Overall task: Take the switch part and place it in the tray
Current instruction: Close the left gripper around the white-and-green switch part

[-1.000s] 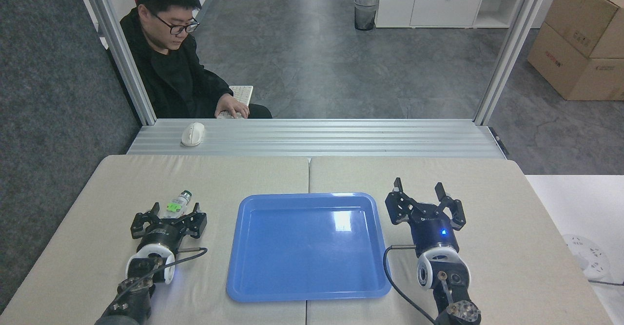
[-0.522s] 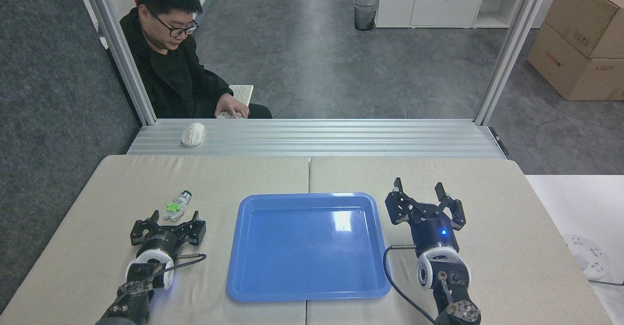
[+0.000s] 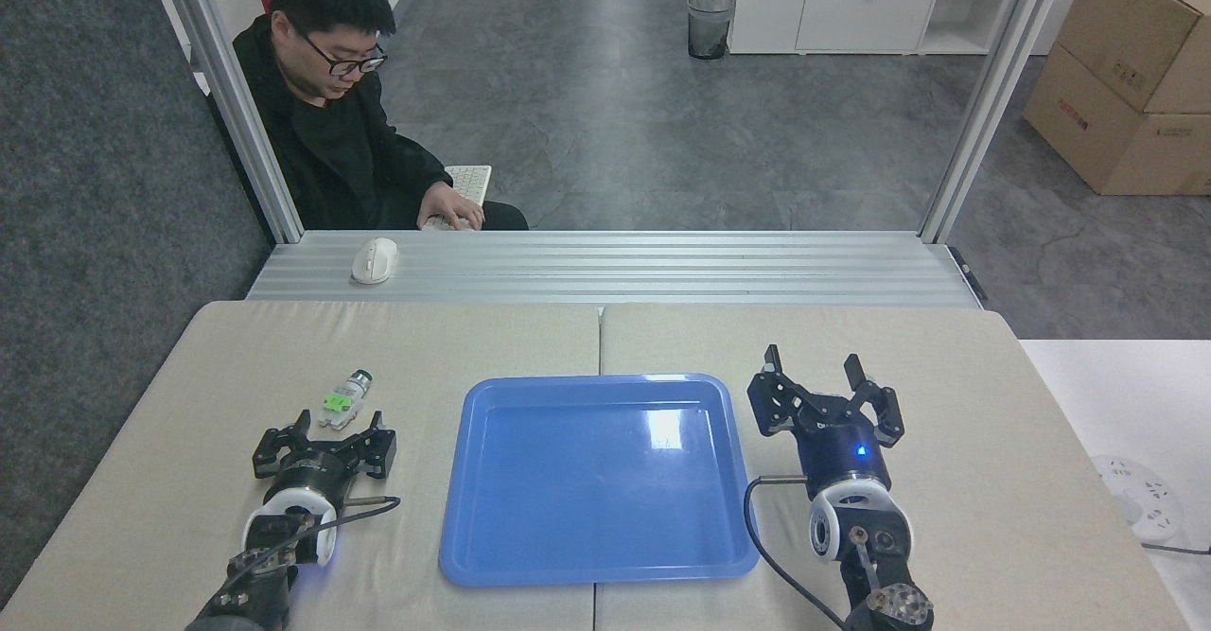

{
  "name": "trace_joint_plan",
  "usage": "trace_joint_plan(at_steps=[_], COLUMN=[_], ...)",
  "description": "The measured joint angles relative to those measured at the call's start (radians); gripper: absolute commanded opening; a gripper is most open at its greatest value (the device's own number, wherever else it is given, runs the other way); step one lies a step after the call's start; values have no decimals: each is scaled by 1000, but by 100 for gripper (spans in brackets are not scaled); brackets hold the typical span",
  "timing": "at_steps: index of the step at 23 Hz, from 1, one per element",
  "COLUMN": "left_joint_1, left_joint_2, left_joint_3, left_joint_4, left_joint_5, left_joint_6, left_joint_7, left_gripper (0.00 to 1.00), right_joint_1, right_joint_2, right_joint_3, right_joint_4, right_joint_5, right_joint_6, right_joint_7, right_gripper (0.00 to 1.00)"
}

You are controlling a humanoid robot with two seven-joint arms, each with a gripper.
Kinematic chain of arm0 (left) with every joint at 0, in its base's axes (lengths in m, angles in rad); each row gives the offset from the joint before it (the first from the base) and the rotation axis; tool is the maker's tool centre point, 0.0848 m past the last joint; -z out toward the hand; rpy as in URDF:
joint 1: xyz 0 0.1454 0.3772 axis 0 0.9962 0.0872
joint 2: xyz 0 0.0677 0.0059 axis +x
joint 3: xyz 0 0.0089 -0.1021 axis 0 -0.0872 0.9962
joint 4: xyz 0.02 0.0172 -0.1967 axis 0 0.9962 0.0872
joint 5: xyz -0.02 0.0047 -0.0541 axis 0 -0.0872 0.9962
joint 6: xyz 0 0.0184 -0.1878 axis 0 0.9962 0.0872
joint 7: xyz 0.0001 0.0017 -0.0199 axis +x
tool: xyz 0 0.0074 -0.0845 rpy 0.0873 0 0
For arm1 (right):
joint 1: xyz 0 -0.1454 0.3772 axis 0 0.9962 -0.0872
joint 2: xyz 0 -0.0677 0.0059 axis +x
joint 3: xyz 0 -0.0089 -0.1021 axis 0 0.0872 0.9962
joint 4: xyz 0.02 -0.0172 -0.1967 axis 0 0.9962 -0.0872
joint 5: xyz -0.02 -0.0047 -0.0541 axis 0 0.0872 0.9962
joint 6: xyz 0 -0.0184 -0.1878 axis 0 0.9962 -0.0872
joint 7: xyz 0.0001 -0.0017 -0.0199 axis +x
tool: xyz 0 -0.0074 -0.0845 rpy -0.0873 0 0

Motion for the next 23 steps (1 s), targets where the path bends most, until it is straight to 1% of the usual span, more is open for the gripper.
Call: trace_joint_plan(at_steps=[13, 14, 18, 23], left_joint_1=[-12, -13, -13, -9], left_joint_2=[-11, -12, -14, -16], left_joint_3=[-3, -4, -5, -22], left_joint_4=[0, 0, -1, -1], left_joint_5=[2, 2, 2, 1], left_joint_6=[0, 0, 0, 0], left_joint_7=[6, 6, 6, 14], left_gripper=[92, 89, 81, 80], right_joint_1=[0, 0, 0, 0], right_joint_2=[0, 0, 0, 0], right_joint_3=[0, 0, 0, 0], right_joint_4=[0, 0, 0, 0], right_joint_5=[0, 0, 0, 0], right_joint_6=[0, 0, 0, 0], right_joint_7=[0, 0, 0, 0], right_gripper=[100, 100, 100, 100])
